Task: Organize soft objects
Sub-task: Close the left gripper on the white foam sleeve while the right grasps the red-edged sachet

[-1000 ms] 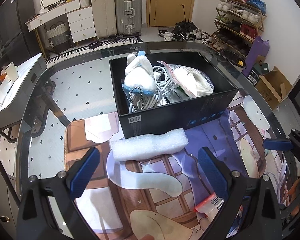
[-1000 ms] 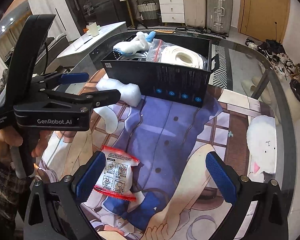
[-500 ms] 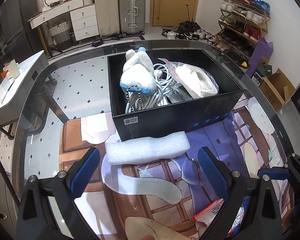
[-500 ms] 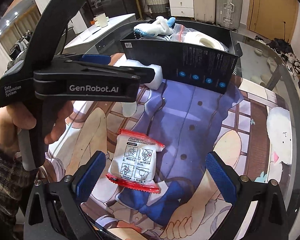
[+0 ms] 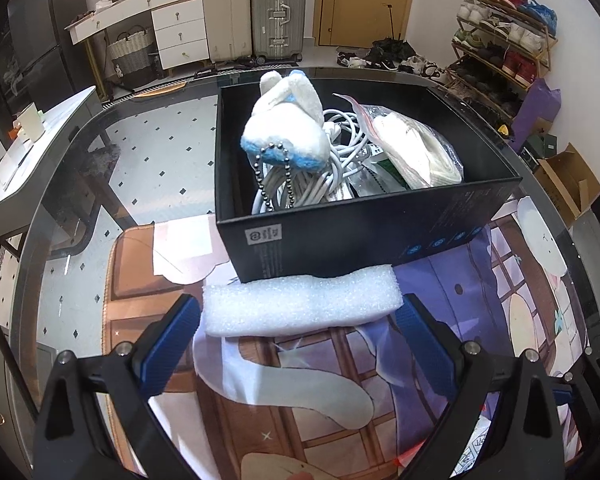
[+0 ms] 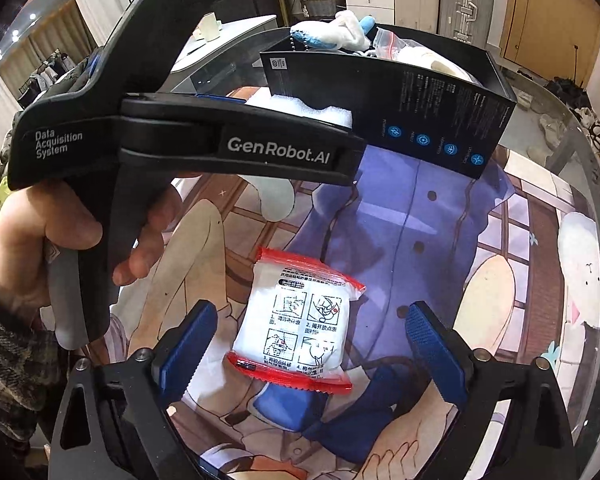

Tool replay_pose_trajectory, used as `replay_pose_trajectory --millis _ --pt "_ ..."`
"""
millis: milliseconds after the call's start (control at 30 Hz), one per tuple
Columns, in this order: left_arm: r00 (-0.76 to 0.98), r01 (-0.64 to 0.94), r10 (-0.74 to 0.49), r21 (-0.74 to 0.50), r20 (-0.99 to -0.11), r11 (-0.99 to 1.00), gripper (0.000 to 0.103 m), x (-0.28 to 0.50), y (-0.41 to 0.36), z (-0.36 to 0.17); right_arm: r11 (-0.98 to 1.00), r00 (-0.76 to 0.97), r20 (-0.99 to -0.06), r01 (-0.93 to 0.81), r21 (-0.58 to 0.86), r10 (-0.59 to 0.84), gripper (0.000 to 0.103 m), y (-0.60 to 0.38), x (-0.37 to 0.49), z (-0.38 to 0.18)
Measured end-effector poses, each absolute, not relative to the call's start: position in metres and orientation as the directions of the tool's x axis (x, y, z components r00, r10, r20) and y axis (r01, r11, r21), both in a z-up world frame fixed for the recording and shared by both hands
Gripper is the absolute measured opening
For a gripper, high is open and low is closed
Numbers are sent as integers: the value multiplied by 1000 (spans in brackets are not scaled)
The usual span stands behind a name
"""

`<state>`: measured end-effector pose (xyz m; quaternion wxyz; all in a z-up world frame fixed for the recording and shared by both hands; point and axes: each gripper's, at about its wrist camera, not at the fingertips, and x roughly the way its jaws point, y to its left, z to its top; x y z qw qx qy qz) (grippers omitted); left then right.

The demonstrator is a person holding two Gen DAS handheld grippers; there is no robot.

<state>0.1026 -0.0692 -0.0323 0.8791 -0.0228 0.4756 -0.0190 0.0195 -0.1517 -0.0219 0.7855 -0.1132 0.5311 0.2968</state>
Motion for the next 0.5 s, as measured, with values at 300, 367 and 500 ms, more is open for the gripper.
replay_pose_trajectory --millis 300,367,500 --pt "534 0 -69 -82 -843 997 92 108 -63 -44 804 316 -903 -593 51 290 67 -148 17 -20" --pt "534 1 -75 -89 -842 996 92 107 -62 -45 804 316 -903 -592 50 290 62 -142 16 -22" --pt "535 2 -86 -100 -840 995 90 108 -60 -45 808 320 -902 -587 51 290 50 -144 18 -21"
